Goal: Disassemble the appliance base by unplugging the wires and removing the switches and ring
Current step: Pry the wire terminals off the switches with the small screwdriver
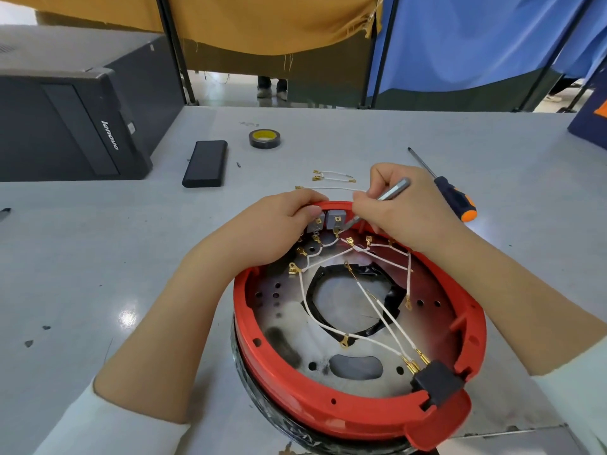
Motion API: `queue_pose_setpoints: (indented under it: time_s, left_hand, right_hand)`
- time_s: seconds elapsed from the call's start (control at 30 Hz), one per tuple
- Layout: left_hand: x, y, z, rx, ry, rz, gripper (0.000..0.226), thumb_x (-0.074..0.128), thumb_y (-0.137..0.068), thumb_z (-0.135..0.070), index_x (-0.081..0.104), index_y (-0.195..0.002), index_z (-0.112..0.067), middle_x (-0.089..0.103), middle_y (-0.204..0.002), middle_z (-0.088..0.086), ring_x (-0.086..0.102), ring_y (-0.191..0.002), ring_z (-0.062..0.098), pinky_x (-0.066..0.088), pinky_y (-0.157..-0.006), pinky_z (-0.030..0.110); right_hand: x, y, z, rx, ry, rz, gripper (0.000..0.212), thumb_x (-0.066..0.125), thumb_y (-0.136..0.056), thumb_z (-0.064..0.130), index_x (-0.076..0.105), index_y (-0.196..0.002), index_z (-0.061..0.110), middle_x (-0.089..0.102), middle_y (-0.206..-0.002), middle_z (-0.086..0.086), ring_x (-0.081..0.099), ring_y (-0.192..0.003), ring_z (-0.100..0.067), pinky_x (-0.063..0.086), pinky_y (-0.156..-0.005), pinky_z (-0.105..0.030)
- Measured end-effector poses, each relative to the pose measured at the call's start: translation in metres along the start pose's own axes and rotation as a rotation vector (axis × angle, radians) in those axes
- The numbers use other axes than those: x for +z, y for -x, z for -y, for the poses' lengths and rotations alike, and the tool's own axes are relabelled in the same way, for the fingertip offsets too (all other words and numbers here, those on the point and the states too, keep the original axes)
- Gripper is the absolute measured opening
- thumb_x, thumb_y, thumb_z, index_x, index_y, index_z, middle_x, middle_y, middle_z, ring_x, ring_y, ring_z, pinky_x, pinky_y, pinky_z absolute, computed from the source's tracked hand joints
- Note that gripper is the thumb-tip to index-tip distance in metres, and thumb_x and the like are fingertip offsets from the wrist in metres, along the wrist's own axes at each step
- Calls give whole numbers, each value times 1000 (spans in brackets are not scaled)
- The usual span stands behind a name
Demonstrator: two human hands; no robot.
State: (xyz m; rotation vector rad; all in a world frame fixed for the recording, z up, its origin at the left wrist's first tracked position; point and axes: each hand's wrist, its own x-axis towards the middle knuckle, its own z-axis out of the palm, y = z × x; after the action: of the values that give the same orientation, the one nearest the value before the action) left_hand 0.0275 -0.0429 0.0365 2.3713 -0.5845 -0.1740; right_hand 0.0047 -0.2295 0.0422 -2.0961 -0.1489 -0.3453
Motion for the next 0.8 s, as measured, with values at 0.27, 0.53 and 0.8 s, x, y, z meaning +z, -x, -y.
queue_pose_setpoints:
  time_s: [0.27,0.53,0.8]
  left_hand:
    - [1,-2,2,2,-10,-12,30,37,-101,-33,52,-126,-36,58,-121,-12,50,-104,7,32,-82,21]
    - [2,-2,3,4,-20,-16,30,37,-100,-34,51,-126,-36,58,-120,-11,50,-103,8,32,-80,21]
    - [3,-2,3,-10,-11,-25,29,38,-100,-37,52,-125,-38,58,-116,-14,50,-100,6,34,-77,18]
  right_hand:
    - [2,-3,-4,-20,163,-56,30,68,-77,20,46,-58,21,52,-48,4,46,-44,-7,38,-45,-18]
    - [3,-3,-3,-22,127,-32,30,69,-81,19,47,-61,19,56,-43,11,48,-32,-1,32,-37,-8]
    - [3,0,-1,-15,102,-3,33,65,-87,27,45,-63,19,62,-48,1,44,-31,-5,33,-36,-13]
